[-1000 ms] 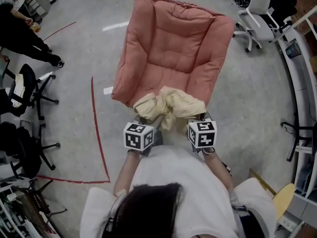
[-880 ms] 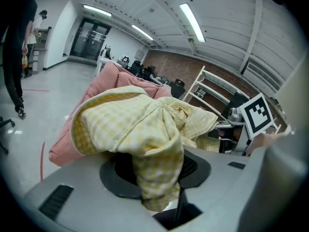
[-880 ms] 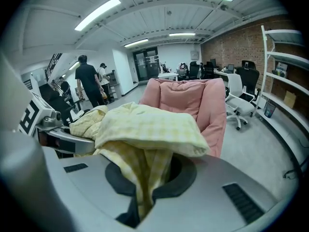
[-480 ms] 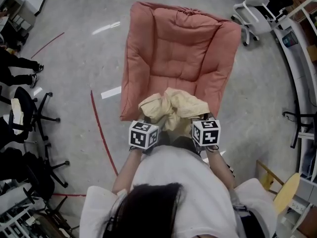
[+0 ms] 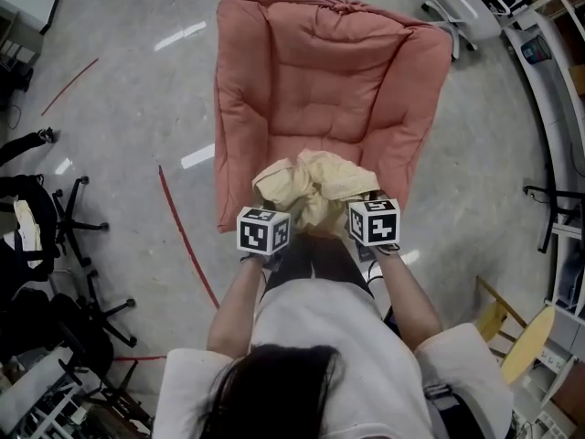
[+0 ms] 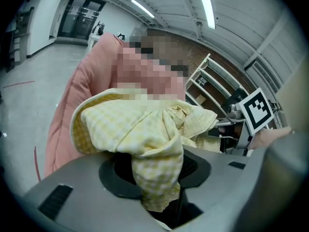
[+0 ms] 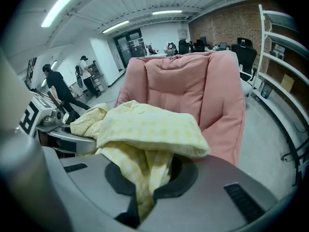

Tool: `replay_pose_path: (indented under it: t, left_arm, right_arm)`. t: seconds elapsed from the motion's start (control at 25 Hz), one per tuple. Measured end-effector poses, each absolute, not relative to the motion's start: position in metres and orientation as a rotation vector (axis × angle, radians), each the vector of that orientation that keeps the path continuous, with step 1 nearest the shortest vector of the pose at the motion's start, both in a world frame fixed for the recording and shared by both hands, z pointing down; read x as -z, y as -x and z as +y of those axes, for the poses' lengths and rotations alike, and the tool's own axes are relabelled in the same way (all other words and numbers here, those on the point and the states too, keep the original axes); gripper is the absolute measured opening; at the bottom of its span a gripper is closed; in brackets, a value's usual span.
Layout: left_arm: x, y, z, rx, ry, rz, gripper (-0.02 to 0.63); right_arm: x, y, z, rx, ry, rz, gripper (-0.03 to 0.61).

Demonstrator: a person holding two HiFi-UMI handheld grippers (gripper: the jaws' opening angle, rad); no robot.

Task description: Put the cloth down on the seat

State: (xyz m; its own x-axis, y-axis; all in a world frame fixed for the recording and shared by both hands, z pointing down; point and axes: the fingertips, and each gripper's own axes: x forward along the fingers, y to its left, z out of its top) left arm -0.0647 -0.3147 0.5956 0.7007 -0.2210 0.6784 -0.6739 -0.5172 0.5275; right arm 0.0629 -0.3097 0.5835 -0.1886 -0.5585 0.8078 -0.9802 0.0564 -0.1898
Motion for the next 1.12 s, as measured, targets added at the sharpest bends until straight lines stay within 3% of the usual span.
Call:
replay_pose_path:
  t: [0.96, 1.04, 1.12]
  left_arm:
    - [-0.823, 0.008, -0.385, -0.758, -1.768, -0.706, 0.175]
    - [-0.838, 0.008, -0.386, -0.76, -1.75, -0.718, 0.175]
    - [-0.851, 0.005, -0.384, -0.763, -1.739, -0.738, 0.175]
  right_arm:
    - [-0.816, -0.109, -0.378, -1.341, -1.457, -1.672, 0.053]
    - [-0.832, -0.109, -0.379, -1.336, -1.436, -1.669, 0.066]
    - [-0.848, -0.113, -0.377, -1.32, -1.408, -1.668, 0.123]
